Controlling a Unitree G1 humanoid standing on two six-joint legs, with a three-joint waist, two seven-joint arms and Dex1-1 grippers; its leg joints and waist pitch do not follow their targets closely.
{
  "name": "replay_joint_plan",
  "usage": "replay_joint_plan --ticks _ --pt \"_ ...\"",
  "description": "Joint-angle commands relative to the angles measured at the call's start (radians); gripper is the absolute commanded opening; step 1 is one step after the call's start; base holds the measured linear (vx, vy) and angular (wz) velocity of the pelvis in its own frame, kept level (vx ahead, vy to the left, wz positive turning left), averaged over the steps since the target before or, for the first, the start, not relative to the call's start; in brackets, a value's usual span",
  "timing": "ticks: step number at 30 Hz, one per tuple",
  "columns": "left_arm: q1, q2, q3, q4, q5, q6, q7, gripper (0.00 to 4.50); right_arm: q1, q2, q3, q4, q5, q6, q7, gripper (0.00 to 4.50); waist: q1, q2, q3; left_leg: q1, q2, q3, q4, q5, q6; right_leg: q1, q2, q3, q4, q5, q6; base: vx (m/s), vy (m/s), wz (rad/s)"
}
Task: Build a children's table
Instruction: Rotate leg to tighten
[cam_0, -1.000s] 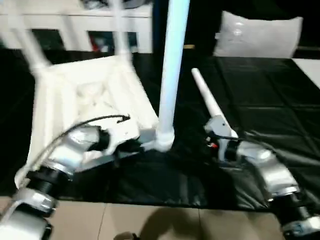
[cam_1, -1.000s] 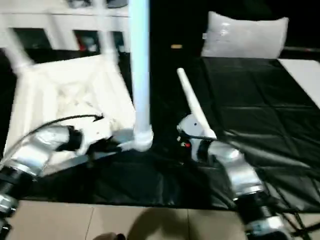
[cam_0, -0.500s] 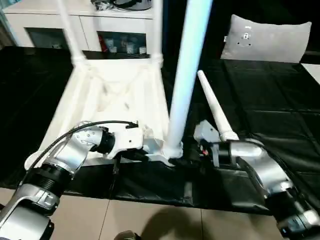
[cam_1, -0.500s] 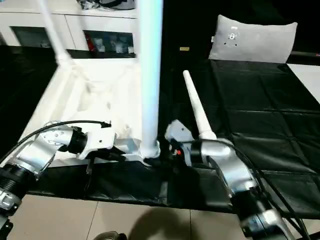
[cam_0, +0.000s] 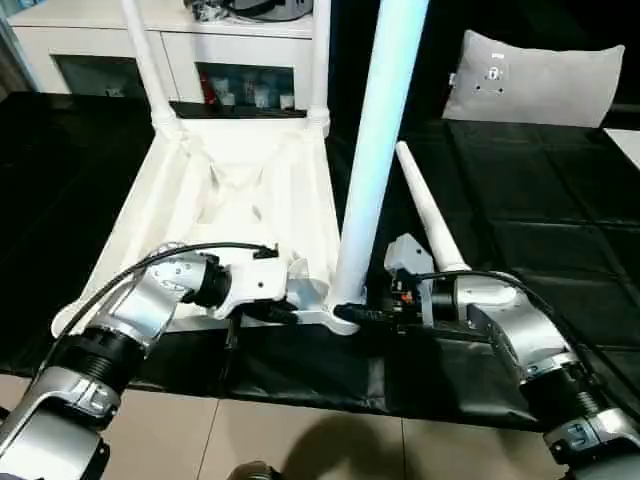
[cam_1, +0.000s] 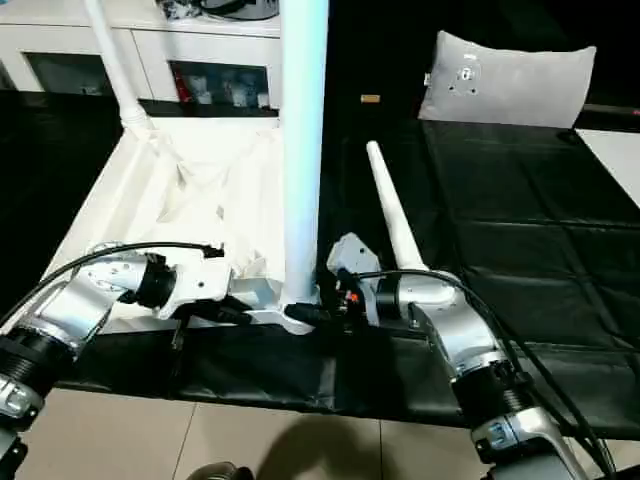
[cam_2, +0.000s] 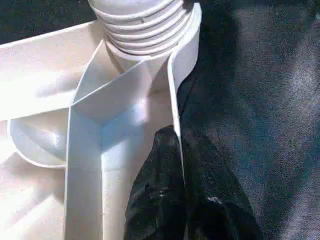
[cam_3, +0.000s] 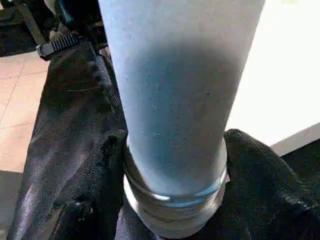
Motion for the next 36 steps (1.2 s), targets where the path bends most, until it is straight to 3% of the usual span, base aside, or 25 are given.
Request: replay_joint_plan --ticks 1,5,6,7,10,12,15,19,23,24,27,31,36 --pt "0.03 0.004 -0.043 0.006 0.023 0.004 -0.031 0.0 0.018 0.013 0.018 -0.001 0.013 0.02 0.029 2.7 -0.004 -0.004 -0.064 0.024 0.06 -0.016 -0.052 -0.172 0.031 0.034 -0.086 0.041 -0.059 -0.024 -0.211 0.0 0.0 0.0" --pt "0.065 -0.01 -0.016 -0.05 0.004 0.08 0.017 0.0 0.045 0.04 0.014 -0.004 0.012 0.041 -0.012 2.7 -0.006 -0.002 -0.063 0.023 0.06 -0.017 -0.054 -0.185 0.03 0.034 -0.087 0.041 -0.061 -0.039 -0.212 0.0 0.0 0.0" --pt "0.073 -0.025 0.003 -0.074 -0.01 0.125 0.044 0.0 0.05 0.054 0.011 -0.006 0.01 0.049 -0.036 2.69 -0.008 0.001 -0.062 0.027 0.063 -0.017 -0.057 -0.196 0.02 0.033 -0.087 0.042 -0.061 -0.045 -0.215 0.0 0.0 0.0" --pt "0.093 -0.074 0.044 -0.14 -0.033 0.242 0.13 0.0 0.056 0.101 -0.006 0.008 -0.008 0.069 -0.141 2.68 -0.012 0.002 -0.061 0.028 0.064 -0.017 -0.06 -0.211 0.011 0.031 -0.087 0.042 -0.06 -0.06 -0.221 0.0 0.0 0.0" --pt "0.109 -0.123 0.069 -0.2 -0.041 0.335 0.208 0.0 0.049 0.149 -0.024 0.046 -0.033 0.073 -0.251 2.68 -0.018 0.002 -0.051 0.031 0.06 -0.02 -0.067 -0.292 -0.017 0.025 -0.09 0.045 -0.078 -0.223 -0.204 0.0 0.0 0.0" --pt "0.132 -0.218 0.098 -0.284 -0.03 0.467 0.345 0.0 0.028 0.228 -0.069 0.123 -0.047 0.079 -0.411 2.68 -0.039 -0.002 -0.044 0.032 0.057 -0.028 -0.071 -0.363 -0.045 0.024 -0.096 0.048 -0.091 -0.386 -0.167 -0.025 -0.001 -0.01" --pt "0.149 -0.293 0.112 -0.339 -0.013 0.553 0.434 0.0 0.007 0.28 -0.11 0.173 -0.042 0.094 -0.503 2.67 -0.068 -0.005 -0.042 0.021 0.052 -0.035 -0.076 -0.38 -0.045 0.028 -0.093 0.043 -0.1 -0.446 -0.132 0.0 0.0 0.0" --pt "0.14 -0.426 0.101 -0.365 0.036 0.63 0.595 0.0 -0.043 0.351 -0.183 0.26 -0.032 0.092 -0.659 2.67 -0.079 -0.007 -0.046 0.028 0.051 -0.03 -0.071 -0.36 -0.025 0.021 -0.086 0.045 -0.105 -0.374 -0.147 0.0 0.0 0.0" --pt "0.129 -0.435 0.095 -0.354 0.052 0.632 0.624 0.0 -0.052 0.361 -0.186 0.277 -0.047 0.082 -0.674 2.67 -0.079 -0.006 -0.047 0.027 0.049 -0.029 -0.07 -0.359 -0.012 0.021 -0.083 0.044 -0.107 -0.355 -0.143 0.0 0.0 0.0" --pt "0.119 -0.41 0.098 -0.343 0.071 0.626 0.63 0.0 -0.045 0.352 -0.176 0.274 -0.063 0.048 -0.657 3.23 -0.08 -0.006 -0.047 0.026 0.049 -0.028 -0.07 -0.356 -0.011 0.019 -0.081 0.045 -0.105 -0.333 -0.145 0.0 0.0 0.0" --pt "0.114 -0.365 0.101 -0.33 0.091 0.614 0.625 0.0 -0.027 0.335 -0.175 0.25 -0.064 0.023 -0.623 3.41 -0.078 -0.004 -0.049 0.026 0.05 -0.028 -0.07 -0.355 -0.007 0.02 -0.08 0.045 -0.103 -0.302 -0.152 0.0 0.0 0.0" --pt "0.116 -0.339 0.098 -0.322 0.102 0.601 0.612 0.0 -0.02 0.322 -0.175 0.235 -0.066 0.006 -0.608 3.84 -0.073 -0.002 -0.054 0.021 0.051 -0.024 -0.067 -0.295 0.002 0.026 -0.079 0.045 -0.093 -0.191 -0.176 0.0 0.0 0.0" --pt "0.111 -0.242 0.101 -0.258 0.086 0.508 0.532 0.0 0.024 0.231 -0.169 0.136 -0.054 -0.05 -0.475 4.23 -0.069 0.001 -0.054 0.018 0.051 -0.025 -0.067 -0.289 0.012 0.028 -0.077 0.042 -0.092 -0.164 -0.174 0.0 0.0 0.0"
